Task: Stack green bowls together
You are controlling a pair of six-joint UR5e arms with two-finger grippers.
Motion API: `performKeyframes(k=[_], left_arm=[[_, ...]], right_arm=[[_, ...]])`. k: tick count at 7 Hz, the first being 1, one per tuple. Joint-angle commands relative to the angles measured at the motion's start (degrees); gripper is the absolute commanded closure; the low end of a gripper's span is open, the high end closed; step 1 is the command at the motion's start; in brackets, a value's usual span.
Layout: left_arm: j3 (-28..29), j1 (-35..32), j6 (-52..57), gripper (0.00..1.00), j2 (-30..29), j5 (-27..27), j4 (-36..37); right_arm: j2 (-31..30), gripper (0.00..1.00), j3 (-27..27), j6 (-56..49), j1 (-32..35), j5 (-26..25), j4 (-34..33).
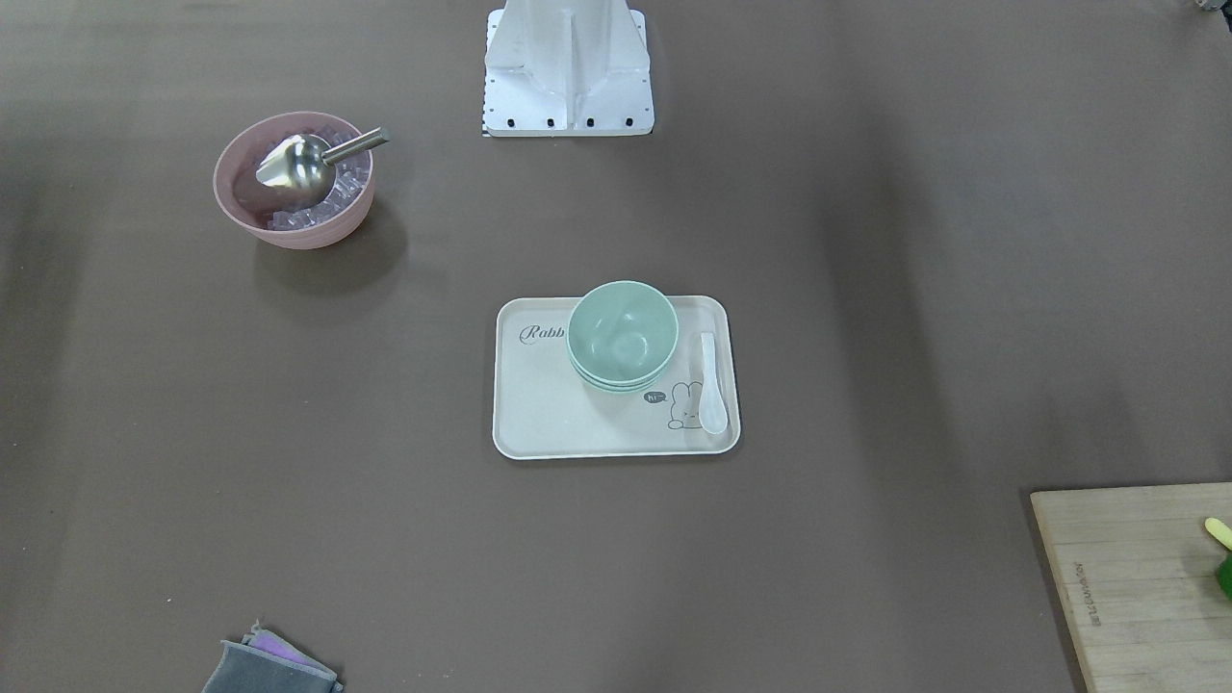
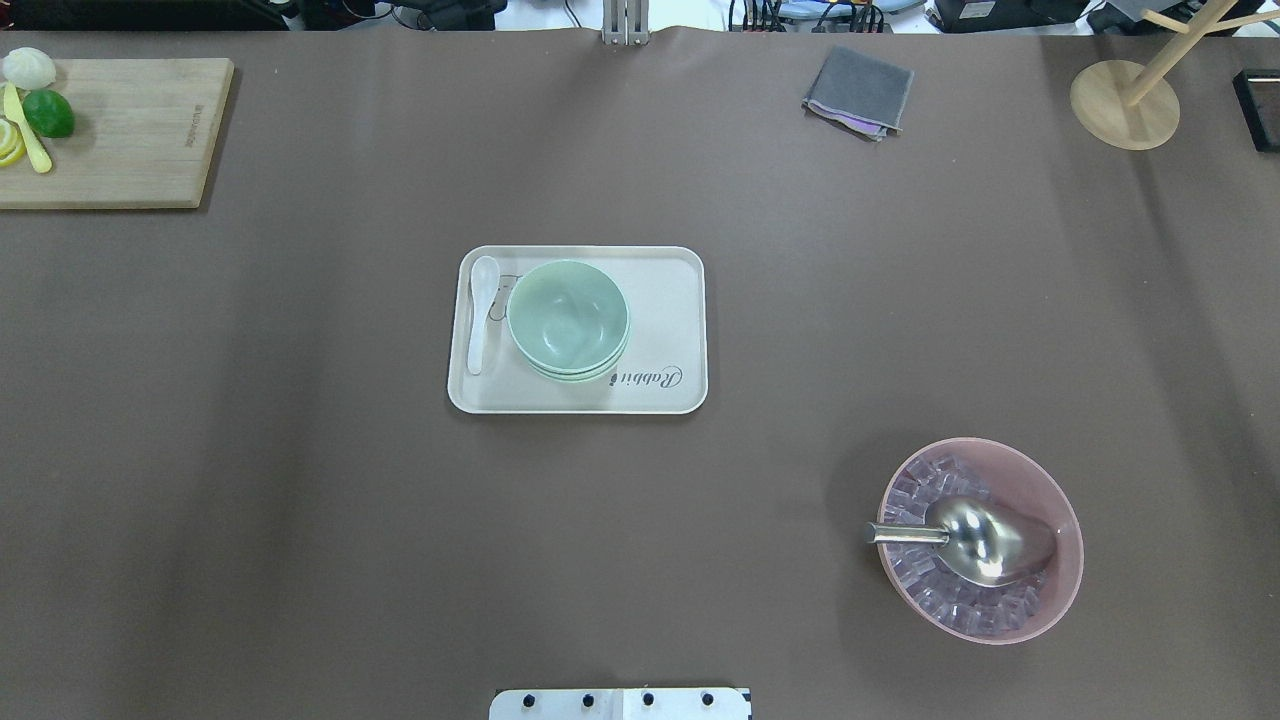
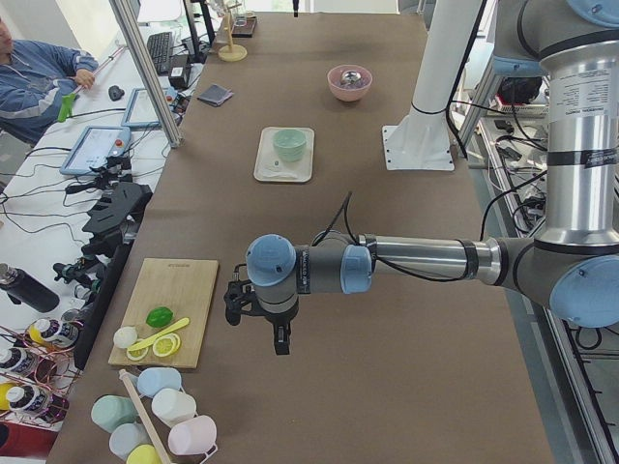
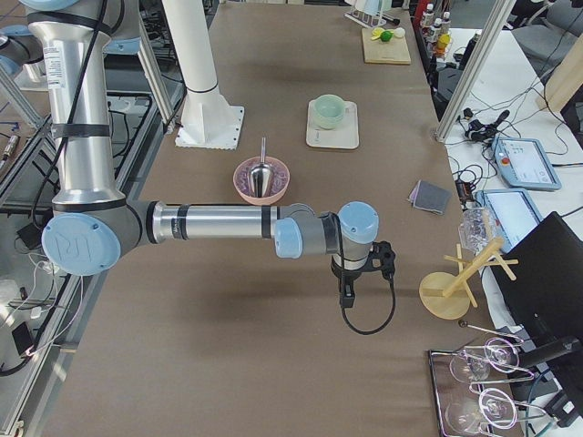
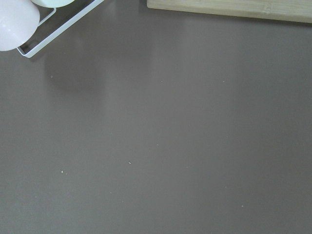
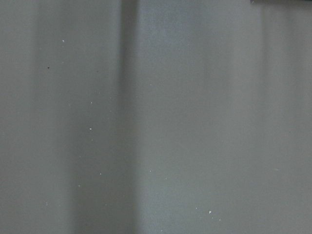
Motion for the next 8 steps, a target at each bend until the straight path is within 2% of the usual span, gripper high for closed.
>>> performKeyframes(k=[1, 4, 8], left_arm=[[0.0, 0.0, -0.2, 0.02, 0.1, 0.0, 0.0], [0.5, 0.0, 0.1, 0.02, 0.7, -0.2, -0.4], [1.2, 0.0, -0.3, 0.02, 2.1, -0.1, -5.4]], right_arm=[[-0.1, 0.0, 0.0, 0.0, 0.1, -0.1, -0.1], [-0.6, 0.0, -0.3, 0.0, 0.9, 0.0, -0.1], [-0.3, 0.0, -0.2, 0.1, 1.1, -0.1, -0.1]])
